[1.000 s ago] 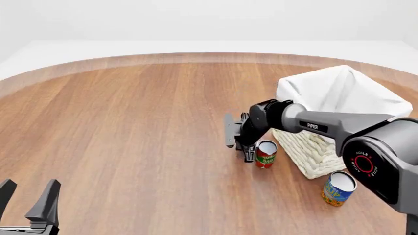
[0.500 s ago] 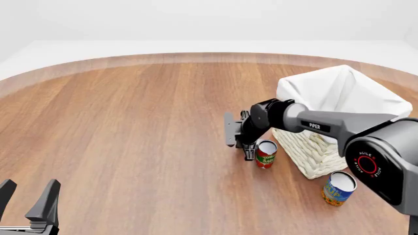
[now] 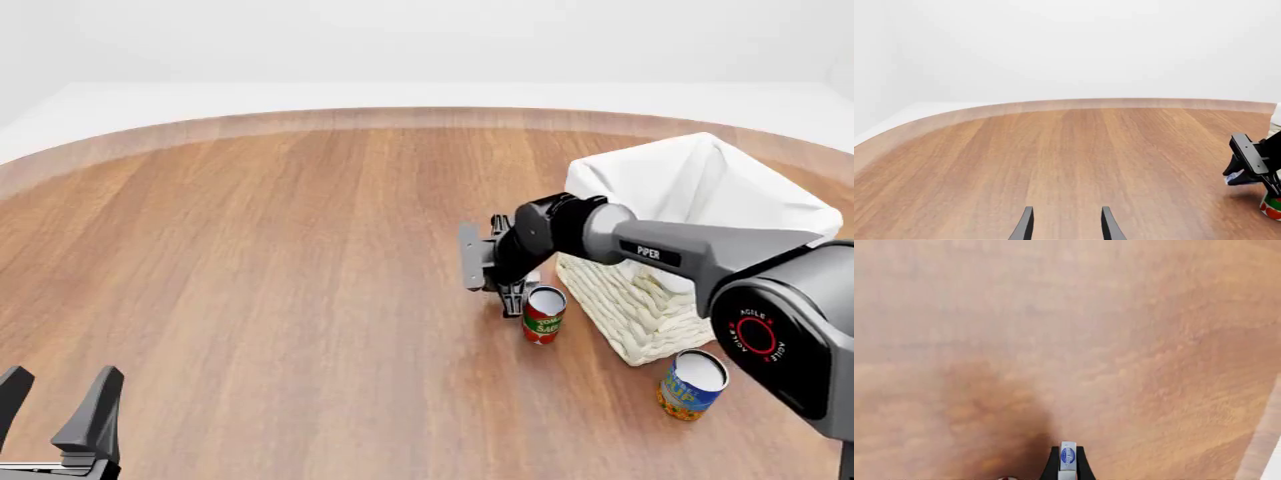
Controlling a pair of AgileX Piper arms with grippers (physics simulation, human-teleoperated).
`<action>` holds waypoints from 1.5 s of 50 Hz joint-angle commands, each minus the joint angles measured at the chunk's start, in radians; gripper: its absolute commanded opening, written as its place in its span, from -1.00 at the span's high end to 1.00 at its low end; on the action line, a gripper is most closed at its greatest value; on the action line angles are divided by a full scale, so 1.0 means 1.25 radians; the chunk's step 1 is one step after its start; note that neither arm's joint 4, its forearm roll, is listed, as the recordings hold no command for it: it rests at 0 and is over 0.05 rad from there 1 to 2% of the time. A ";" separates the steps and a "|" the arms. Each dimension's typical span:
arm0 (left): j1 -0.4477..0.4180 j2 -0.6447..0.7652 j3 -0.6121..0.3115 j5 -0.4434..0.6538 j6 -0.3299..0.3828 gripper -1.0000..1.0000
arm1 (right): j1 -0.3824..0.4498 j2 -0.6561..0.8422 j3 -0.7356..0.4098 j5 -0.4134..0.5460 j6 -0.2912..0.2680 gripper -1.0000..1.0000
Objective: Pick up the alphabet soup and the cream cheese box, and put them in the basket.
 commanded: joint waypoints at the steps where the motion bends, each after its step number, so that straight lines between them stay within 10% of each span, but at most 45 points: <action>1: 0.000 0.000 0.000 0.000 0.000 -1.00 | 0.003 -0.017 -0.008 -0.003 -0.008 1.00; 17: 0.000 0.000 0.000 0.000 0.000 -1.00 | 0.017 -0.046 -0.005 -0.009 0.019 1.00; 75: 0.000 0.000 0.000 0.000 0.000 -1.00 | 0.122 -0.235 0.070 -0.159 0.412 1.00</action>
